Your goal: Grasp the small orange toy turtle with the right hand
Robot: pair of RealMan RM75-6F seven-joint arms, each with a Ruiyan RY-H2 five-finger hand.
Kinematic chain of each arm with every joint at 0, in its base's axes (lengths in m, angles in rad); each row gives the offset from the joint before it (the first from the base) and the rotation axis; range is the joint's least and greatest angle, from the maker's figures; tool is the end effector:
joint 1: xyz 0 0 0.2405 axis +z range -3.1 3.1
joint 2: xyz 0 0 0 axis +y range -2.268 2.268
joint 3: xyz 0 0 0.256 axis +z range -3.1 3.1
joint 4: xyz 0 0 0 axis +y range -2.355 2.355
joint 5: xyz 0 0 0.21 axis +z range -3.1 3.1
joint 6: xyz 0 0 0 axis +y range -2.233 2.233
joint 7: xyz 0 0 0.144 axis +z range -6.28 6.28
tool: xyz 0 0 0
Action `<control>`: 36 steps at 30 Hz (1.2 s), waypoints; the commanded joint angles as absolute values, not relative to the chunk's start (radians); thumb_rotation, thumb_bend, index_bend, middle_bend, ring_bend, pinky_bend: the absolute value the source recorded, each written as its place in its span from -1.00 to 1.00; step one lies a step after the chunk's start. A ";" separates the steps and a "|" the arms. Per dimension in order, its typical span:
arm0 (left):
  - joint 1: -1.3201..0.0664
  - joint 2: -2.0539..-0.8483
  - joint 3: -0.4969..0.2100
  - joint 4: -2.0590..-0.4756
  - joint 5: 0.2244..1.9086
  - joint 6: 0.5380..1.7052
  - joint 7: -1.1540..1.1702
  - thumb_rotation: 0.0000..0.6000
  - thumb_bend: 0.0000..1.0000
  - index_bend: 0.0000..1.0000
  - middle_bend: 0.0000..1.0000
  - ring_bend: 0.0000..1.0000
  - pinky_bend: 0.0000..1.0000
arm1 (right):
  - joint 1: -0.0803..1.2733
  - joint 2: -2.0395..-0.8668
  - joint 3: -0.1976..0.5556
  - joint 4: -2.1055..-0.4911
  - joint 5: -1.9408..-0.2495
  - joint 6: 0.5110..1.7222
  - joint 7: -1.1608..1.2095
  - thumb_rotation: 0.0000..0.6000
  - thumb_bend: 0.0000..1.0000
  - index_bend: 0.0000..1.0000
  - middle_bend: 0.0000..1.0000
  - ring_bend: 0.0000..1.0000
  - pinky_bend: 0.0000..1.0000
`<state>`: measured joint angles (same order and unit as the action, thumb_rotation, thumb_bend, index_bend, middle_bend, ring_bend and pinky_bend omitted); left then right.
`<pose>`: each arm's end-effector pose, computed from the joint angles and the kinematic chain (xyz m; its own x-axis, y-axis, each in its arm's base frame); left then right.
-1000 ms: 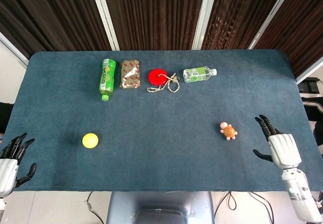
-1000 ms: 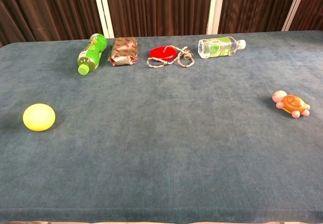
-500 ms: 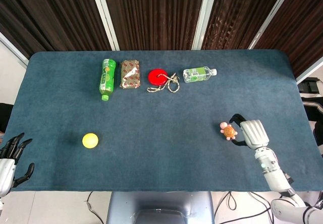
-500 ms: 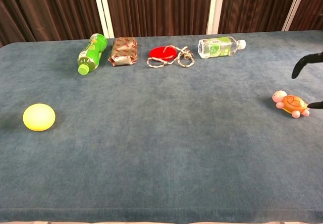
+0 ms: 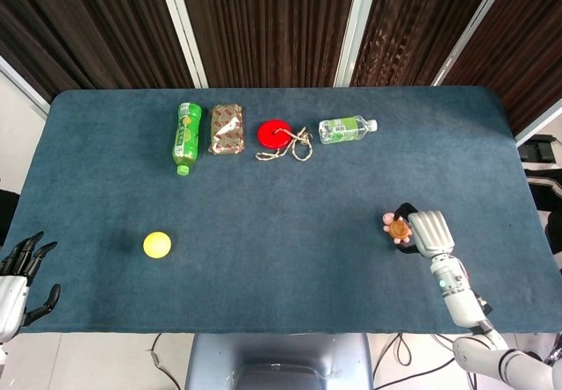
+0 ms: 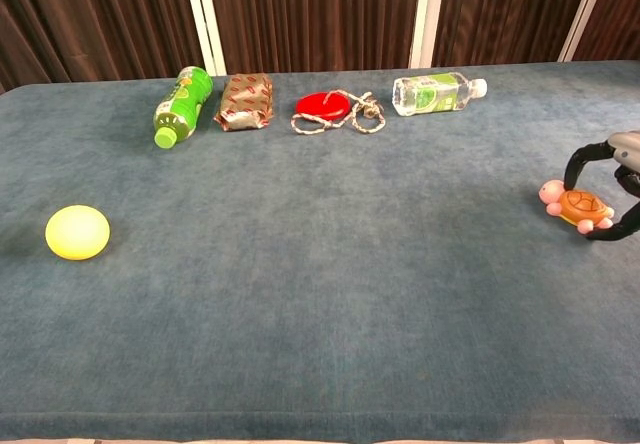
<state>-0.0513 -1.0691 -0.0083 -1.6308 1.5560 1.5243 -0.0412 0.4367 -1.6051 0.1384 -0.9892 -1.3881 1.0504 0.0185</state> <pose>-0.3105 0.1618 0.1697 0.3904 0.0176 0.9205 0.9204 -0.0314 -0.3897 -0.3183 -0.3168 0.0221 0.4808 -0.1868 0.8567 -0.8767 -0.1207 0.4657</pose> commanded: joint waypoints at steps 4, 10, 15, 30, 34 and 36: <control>-0.051 -1.068 -0.007 -1.633 1.553 1.521 -0.040 1.00 -0.17 -0.69 -1.00 -0.91 -0.57 | 0.451 -1.685 0.129 -0.874 -1.405 1.074 0.065 1.00 -0.57 0.29 -0.02 0.87 1.00; -0.047 -1.064 -0.008 -1.636 1.553 1.528 -0.048 1.00 -0.17 -0.69 -0.99 -0.91 -0.57 | 0.448 -1.726 0.125 -0.798 -1.415 1.103 0.089 1.00 -0.49 0.57 0.24 0.93 1.00; -0.047 -1.064 -0.008 -1.632 1.552 1.528 -0.055 1.00 -0.16 -0.69 -1.00 -0.91 -0.57 | 0.447 -1.747 0.109 -0.732 -1.438 1.122 0.157 1.00 -0.75 0.88 0.59 0.98 1.00; -0.046 -1.063 -0.008 -1.637 1.552 1.527 -0.048 1.00 -0.16 -0.69 -1.00 -0.91 -0.57 | 0.427 -1.728 0.083 -0.705 -1.470 1.175 0.211 1.00 -0.32 1.00 0.80 1.00 1.00; -0.047 -1.063 -0.009 -1.636 1.549 1.525 -0.052 1.00 -0.17 -0.69 -0.99 -0.91 -0.57 | 0.415 -1.670 0.059 -0.771 -1.487 1.170 0.245 1.00 -0.41 0.52 0.53 0.92 1.00; -0.047 -1.063 -0.009 -1.635 1.549 1.525 -0.053 1.00 -0.17 -0.69 -0.99 -0.91 -0.57 | 0.404 -1.630 0.049 -0.826 -1.496 1.182 0.243 1.00 -0.49 0.26 0.33 0.90 1.00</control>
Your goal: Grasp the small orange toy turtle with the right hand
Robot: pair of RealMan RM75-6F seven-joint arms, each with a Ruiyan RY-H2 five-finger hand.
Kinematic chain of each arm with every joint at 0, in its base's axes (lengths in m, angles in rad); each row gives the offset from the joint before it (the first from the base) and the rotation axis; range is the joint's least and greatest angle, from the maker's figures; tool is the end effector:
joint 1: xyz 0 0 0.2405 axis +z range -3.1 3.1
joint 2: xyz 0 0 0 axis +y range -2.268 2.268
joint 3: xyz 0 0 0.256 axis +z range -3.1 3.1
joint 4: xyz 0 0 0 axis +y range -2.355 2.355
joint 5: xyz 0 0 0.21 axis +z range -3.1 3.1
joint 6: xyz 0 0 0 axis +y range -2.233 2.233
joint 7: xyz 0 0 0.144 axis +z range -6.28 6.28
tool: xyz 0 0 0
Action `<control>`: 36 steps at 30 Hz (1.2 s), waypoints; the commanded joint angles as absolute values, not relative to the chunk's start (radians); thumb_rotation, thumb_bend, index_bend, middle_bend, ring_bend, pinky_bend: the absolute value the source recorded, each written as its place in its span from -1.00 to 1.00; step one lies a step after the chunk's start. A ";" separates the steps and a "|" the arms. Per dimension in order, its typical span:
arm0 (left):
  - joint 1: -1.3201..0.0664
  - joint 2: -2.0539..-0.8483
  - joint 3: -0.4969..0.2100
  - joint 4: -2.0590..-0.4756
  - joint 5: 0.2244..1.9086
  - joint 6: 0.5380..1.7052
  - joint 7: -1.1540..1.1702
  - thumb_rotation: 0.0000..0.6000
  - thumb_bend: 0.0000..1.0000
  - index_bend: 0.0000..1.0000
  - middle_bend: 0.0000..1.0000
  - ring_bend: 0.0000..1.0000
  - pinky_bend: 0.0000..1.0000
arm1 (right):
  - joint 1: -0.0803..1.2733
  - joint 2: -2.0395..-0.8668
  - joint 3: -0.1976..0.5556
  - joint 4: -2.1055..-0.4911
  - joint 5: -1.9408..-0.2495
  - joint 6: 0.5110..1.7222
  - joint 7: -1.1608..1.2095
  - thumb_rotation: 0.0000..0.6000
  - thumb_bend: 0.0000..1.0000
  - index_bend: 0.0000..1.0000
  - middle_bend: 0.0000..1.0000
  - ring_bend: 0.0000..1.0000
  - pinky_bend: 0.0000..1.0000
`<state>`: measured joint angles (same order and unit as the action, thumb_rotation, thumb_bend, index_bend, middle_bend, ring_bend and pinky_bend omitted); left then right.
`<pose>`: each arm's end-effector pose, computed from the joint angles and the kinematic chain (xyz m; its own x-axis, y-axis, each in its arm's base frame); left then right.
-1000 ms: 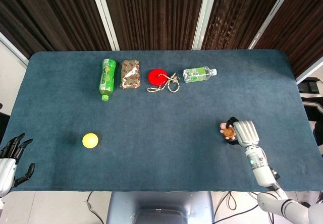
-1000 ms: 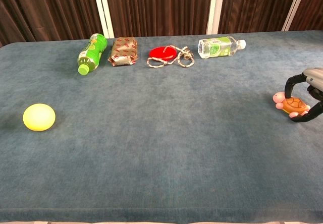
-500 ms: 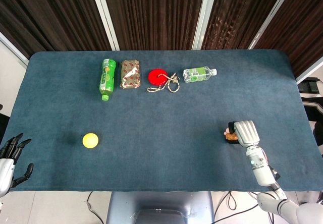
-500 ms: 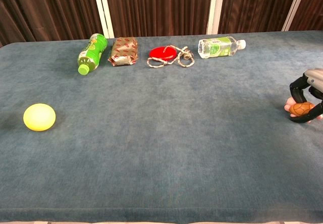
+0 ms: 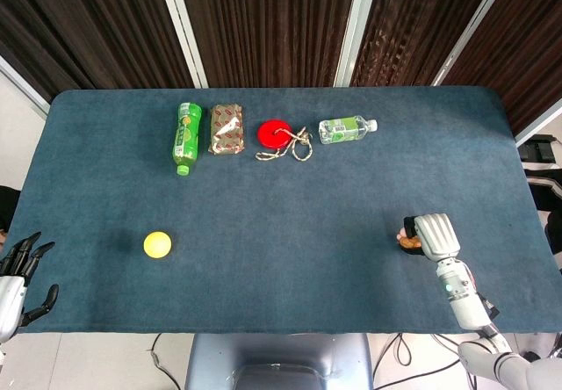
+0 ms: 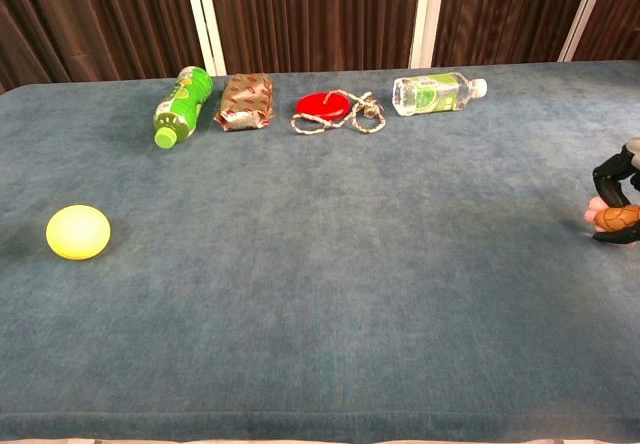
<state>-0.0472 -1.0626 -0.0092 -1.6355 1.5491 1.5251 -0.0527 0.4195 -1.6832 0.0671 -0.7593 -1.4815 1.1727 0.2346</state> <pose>-0.3115 0.1607 0.1719 0.3810 0.0174 0.9244 0.9245 -0.0207 -0.3807 -0.3393 -0.3086 0.0251 0.4614 -0.1224 0.8787 -0.8829 -0.1606 0.4412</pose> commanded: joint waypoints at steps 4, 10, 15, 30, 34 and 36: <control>-0.048 -1.062 -0.010 -1.635 1.549 1.524 -0.055 1.00 -0.17 -0.69 -0.99 -0.91 -0.56 | 0.378 -1.546 0.035 -0.946 -1.497 1.198 0.198 1.00 -0.59 -0.13 0.06 0.86 1.00; -0.048 -1.062 -0.009 -1.636 1.550 1.523 -0.052 1.00 -0.17 -0.69 -0.99 -0.90 -0.56 | 0.348 -1.405 0.022 -1.155 -1.444 1.152 0.051 1.00 -0.70 -0.62 -0.22 0.77 1.00; -0.049 -1.063 -0.009 -1.636 1.548 1.520 -0.050 1.00 -0.17 -0.69 -0.99 -0.89 -0.57 | 0.323 -1.321 0.032 -1.297 -1.401 1.164 -0.038 1.00 -0.77 -0.72 -0.34 0.73 0.97; -0.052 -1.066 -0.009 -1.640 1.546 1.515 -0.035 1.00 -0.17 -0.69 -0.99 -0.89 -0.56 | 0.360 -1.408 0.081 -1.262 -1.345 1.109 -0.054 1.00 -0.79 -0.20 -0.36 0.72 0.96; -0.052 -1.064 -0.011 -1.641 1.540 1.514 -0.042 1.00 -0.17 -0.69 -0.99 -0.89 -0.56 | 0.370 -1.443 0.074 -1.220 -1.351 1.092 -0.050 1.00 -0.79 -0.16 -0.34 0.72 0.96; -0.051 -1.063 -0.011 -1.641 1.540 1.515 -0.044 1.00 -0.17 -0.69 -0.99 -0.89 -0.56 | 0.370 -1.454 0.073 -1.205 -1.353 1.093 -0.049 1.00 -0.79 -0.12 -0.32 0.73 0.96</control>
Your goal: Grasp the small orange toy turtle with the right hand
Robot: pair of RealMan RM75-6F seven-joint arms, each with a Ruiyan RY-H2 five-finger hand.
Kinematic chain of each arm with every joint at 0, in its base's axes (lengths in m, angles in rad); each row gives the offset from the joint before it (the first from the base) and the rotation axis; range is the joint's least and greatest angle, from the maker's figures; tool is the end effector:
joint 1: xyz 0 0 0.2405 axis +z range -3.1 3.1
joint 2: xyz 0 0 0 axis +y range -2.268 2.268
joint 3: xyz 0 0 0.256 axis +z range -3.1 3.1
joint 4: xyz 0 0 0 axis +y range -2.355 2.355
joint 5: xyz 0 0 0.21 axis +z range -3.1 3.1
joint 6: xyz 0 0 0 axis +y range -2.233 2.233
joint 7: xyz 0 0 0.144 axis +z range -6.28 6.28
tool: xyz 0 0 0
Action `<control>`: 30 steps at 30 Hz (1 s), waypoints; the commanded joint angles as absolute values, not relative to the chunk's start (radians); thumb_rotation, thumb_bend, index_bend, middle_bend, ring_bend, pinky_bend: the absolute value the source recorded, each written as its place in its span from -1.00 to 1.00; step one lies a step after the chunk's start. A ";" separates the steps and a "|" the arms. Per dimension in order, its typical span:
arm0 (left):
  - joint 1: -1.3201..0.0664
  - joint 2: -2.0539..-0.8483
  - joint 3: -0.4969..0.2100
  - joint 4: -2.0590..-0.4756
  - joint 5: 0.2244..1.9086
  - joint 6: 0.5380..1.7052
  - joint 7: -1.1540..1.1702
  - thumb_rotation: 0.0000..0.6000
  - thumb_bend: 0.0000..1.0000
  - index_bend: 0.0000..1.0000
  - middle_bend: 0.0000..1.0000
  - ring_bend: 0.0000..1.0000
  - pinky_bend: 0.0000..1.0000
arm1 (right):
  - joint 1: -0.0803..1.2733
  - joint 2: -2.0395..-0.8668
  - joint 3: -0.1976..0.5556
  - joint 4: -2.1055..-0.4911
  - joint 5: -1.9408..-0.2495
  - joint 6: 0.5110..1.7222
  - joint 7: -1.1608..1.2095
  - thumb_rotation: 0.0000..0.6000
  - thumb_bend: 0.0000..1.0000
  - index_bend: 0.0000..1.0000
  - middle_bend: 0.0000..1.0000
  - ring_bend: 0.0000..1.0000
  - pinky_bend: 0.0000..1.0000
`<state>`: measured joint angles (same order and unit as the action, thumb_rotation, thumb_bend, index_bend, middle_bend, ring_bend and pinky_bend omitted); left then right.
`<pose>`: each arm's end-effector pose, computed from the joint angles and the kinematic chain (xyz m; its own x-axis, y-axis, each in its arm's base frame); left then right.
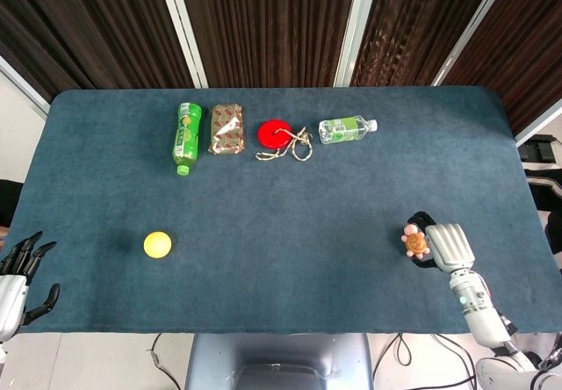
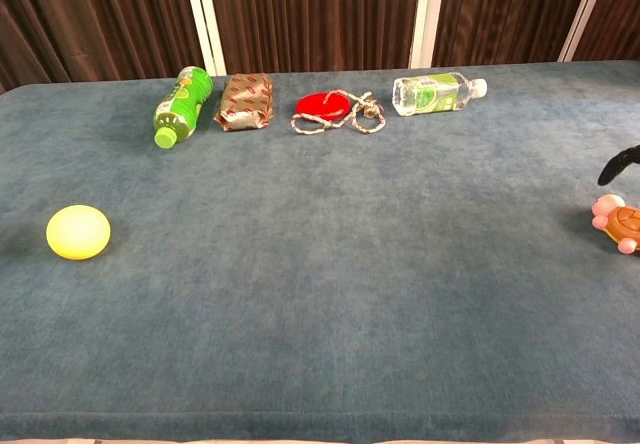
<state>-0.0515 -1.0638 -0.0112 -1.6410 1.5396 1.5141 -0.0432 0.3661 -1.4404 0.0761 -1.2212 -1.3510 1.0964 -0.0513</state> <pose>-0.3114 0.1624 0.1704 0.3833 0.0244 0.9233 0.9236 -0.0152 -0.3830 -0.3264 -0.2790 0.0522 0.4858 -0.2318 0.8428 -0.8736 -0.0960 0.4771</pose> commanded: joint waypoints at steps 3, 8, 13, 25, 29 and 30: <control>-0.049 -1.062 -0.010 -1.641 1.543 1.518 -0.047 1.00 -0.16 -0.69 -0.99 -0.89 -0.56 | 0.368 -1.474 0.071 -1.176 -1.358 1.102 -0.051 1.00 -0.79 -0.02 -0.25 0.76 0.97; -0.048 -1.062 -0.009 -1.641 1.545 1.521 -0.047 1.00 -0.16 -0.69 -0.99 -0.89 -0.56 | 0.360 -1.512 0.070 -1.112 -1.368 1.128 -0.048 1.00 -0.79 0.34 0.04 0.87 1.00; -0.047 -1.061 -0.009 -1.642 1.543 1.520 -0.047 1.00 -0.16 -0.69 -0.99 -0.89 -0.56 | 0.354 -1.541 0.070 -1.053 -1.366 1.132 -0.051 1.00 -0.79 0.67 0.30 0.95 1.00; -0.047 -1.061 -0.011 -1.642 1.539 1.519 -0.049 1.00 -0.16 -0.69 -0.99 -0.89 -0.56 | 0.337 -1.579 0.072 -0.953 -1.421 1.232 -0.013 1.00 0.02 1.00 0.80 1.00 1.00; -0.047 -1.061 -0.011 -1.644 1.539 1.518 -0.045 1.00 -0.16 -0.69 -0.99 -0.89 -0.56 | 0.333 -1.590 0.081 -0.921 -1.459 1.308 0.046 1.00 0.12 1.00 0.81 1.00 1.00; -0.047 -1.061 -0.010 -1.645 1.540 1.518 -0.045 1.00 -0.16 -0.69 -0.99 -0.89 -0.56 | 0.332 -1.591 0.083 -0.915 -1.464 1.318 0.056 1.00 0.12 1.00 0.81 1.00 1.00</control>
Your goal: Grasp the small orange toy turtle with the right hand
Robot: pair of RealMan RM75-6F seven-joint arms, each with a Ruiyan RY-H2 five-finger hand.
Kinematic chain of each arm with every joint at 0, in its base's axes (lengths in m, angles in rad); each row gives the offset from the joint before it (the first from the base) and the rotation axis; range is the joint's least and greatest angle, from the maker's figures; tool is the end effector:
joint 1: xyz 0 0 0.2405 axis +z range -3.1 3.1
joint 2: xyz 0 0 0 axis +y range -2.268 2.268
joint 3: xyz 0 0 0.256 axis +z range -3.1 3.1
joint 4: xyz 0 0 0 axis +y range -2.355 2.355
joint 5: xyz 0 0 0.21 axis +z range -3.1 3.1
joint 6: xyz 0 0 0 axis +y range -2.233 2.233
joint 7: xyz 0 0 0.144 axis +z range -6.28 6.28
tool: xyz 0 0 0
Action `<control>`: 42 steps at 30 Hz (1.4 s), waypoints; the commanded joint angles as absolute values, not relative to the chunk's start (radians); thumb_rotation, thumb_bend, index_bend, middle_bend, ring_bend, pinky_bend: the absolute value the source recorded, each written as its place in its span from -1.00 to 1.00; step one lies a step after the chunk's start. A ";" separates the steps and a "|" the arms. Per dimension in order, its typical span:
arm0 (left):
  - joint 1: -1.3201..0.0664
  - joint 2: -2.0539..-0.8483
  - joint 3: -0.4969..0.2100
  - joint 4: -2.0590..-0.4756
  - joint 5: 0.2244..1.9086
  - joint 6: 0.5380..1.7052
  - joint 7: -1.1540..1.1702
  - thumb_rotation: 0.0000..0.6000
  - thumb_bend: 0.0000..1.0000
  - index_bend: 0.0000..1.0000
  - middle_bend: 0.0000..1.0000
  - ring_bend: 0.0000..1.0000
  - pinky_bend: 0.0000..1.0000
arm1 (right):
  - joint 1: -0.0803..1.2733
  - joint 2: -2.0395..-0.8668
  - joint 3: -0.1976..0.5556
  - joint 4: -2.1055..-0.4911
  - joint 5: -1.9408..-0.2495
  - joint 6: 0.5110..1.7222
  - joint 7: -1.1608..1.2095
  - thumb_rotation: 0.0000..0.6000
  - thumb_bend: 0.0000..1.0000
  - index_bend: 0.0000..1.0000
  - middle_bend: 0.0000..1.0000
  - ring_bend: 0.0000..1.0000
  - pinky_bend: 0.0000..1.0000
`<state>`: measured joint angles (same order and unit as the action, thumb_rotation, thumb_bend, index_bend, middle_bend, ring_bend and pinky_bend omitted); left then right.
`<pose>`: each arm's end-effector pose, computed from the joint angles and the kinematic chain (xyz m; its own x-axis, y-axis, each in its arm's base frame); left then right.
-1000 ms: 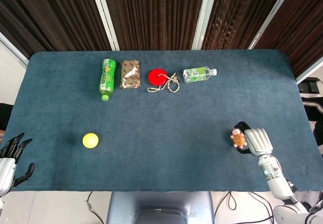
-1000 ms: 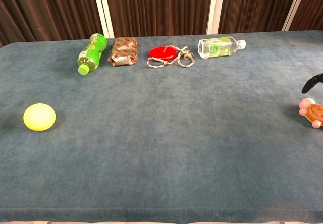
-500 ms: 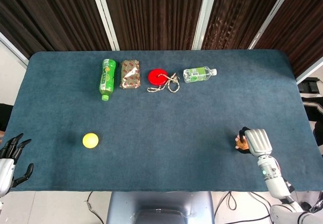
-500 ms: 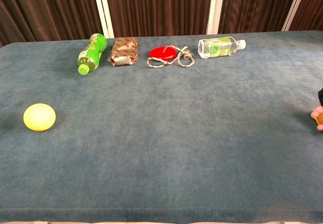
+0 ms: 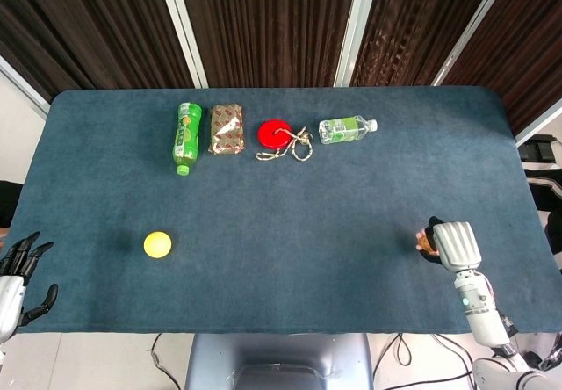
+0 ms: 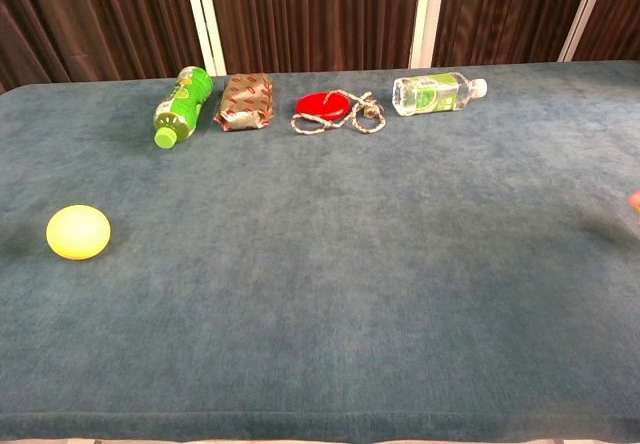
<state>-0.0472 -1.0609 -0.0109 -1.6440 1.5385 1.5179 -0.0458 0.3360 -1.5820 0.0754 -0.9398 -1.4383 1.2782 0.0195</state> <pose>-0.3117 0.1610 0.1716 0.3806 0.0226 0.9245 0.9247 -0.0103 -0.3805 -0.3440 -0.2798 0.0543 0.5537 -0.0414 0.8317 -0.8305 -0.0992 0.5481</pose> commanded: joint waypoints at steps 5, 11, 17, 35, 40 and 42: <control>-0.047 -1.061 -0.010 -1.647 1.541 1.518 -0.040 1.00 -0.16 -0.69 -0.99 -0.89 -0.56 | 0.331 -1.594 0.085 -0.898 -1.478 1.340 0.086 1.00 0.13 1.00 0.81 1.00 1.00; -0.049 -1.061 -0.011 -1.646 1.538 1.514 -0.040 1.00 -0.16 -0.69 -0.99 -0.89 -0.56 | 0.330 -1.595 0.079 -0.895 -1.479 1.321 0.129 1.00 0.12 1.00 0.81 1.00 1.00; -0.050 -1.060 -0.011 -1.647 1.536 1.511 -0.041 1.00 -0.16 -0.69 -0.99 -0.89 -0.56 | 0.337 -1.577 0.058 -0.891 -1.508 1.308 0.195 1.00 -0.35 0.34 0.33 0.88 1.00; -0.054 -1.059 -0.013 -1.650 1.530 1.504 -0.041 1.00 -0.16 -0.69 -0.99 -0.89 -0.56 | 0.285 -1.270 0.047 -1.317 -1.461 1.280 0.140 1.00 -0.87 -1.00 -0.64 -0.39 0.20; -0.052 -1.060 -0.012 -1.649 1.533 1.508 -0.040 1.00 -0.16 -0.69 -0.99 -0.89 -0.56 | 0.188 -1.197 0.055 -1.455 -1.557 1.541 0.106 1.00 -0.87 -1.00 -0.66 -0.71 -0.43; -0.052 -1.060 -0.012 -1.648 1.535 1.510 -0.039 1.00 -0.16 -0.69 -0.99 -0.89 -0.56 | 0.148 -1.177 0.055 -1.481 -1.577 1.623 0.091 1.00 -0.87 -1.00 -0.67 -0.78 -0.49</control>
